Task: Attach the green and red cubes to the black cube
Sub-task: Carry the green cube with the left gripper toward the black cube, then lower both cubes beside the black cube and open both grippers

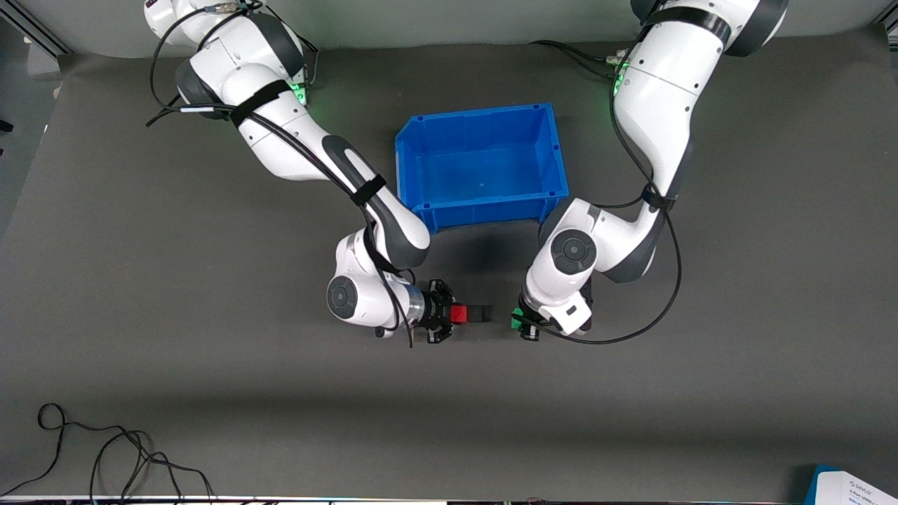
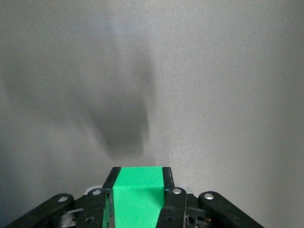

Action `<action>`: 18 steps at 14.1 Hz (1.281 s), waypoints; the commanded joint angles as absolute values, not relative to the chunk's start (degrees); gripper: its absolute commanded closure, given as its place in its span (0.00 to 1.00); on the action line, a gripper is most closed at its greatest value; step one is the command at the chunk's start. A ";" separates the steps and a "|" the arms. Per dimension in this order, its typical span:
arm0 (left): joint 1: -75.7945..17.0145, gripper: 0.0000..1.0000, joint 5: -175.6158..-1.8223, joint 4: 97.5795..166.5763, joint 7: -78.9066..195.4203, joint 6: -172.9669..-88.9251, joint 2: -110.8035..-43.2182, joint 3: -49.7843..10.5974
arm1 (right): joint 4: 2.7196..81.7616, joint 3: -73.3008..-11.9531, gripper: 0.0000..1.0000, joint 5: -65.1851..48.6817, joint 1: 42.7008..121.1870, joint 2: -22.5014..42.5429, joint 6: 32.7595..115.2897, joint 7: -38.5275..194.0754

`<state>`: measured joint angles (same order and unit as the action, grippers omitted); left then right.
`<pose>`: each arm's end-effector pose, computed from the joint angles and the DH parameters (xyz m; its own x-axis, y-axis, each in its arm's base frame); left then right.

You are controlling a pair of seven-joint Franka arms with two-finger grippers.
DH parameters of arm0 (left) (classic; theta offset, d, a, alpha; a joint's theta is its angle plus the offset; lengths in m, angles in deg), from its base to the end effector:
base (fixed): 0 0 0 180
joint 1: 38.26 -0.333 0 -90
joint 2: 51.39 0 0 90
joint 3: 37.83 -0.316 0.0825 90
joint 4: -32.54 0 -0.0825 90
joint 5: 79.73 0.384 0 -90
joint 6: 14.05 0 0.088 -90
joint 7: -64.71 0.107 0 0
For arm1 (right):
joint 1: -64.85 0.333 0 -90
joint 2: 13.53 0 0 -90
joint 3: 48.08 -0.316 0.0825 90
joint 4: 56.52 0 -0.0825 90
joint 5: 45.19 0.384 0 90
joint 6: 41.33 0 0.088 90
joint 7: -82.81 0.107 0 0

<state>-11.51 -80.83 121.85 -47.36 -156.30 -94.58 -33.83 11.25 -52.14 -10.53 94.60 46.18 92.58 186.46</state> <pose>0.6232 -0.3612 0.2188 0.1214 0.9852 -0.1210 0.9854 -0.1049 0.1338 0.6447 0.4229 0.1605 -0.1125 -0.8673 -0.4849 -0.9903 0.0575 0.1268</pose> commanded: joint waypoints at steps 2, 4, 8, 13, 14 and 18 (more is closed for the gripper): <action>-9.62 1.00 -81.66 119.99 -48.32 -156.78 -96.56 -34.84 | 7.29 -51.77 0.90 -9.41 96.31 49.05 94.02 187.48; -9.44 1.00 -81.66 119.91 -48.32 -156.78 -97.18 -34.76 | 7.12 -51.77 0.90 -9.41 96.31 49.13 94.19 187.31; -8.03 1.00 -81.57 119.82 -50.08 -156.78 -98.23 -34.76 | 6.68 -51.77 0.90 -9.33 96.40 49.75 96.30 187.40; -7.24 1.00 -81.40 119.55 -50.08 -156.78 -99.11 -34.84 | 6.06 -52.64 0.90 -9.33 96.49 50.01 96.31 187.48; -7.15 1.00 -81.40 119.47 -50.08 -156.78 -99.11 -34.76 | 6.15 -52.65 0.90 -9.33 96.49 50.01 96.30 187.48; -7.15 1.00 -81.22 119.11 -50.08 -156.87 -99.11 -34.76 | 5.97 -52.73 0.90 -9.33 96.49 49.93 96.30 187.40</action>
<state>-8.30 -81.05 120.96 -48.92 -156.62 -98.10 -33.91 8.60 -52.90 -10.51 95.80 48.49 95.83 186.46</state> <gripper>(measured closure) 0.634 0.604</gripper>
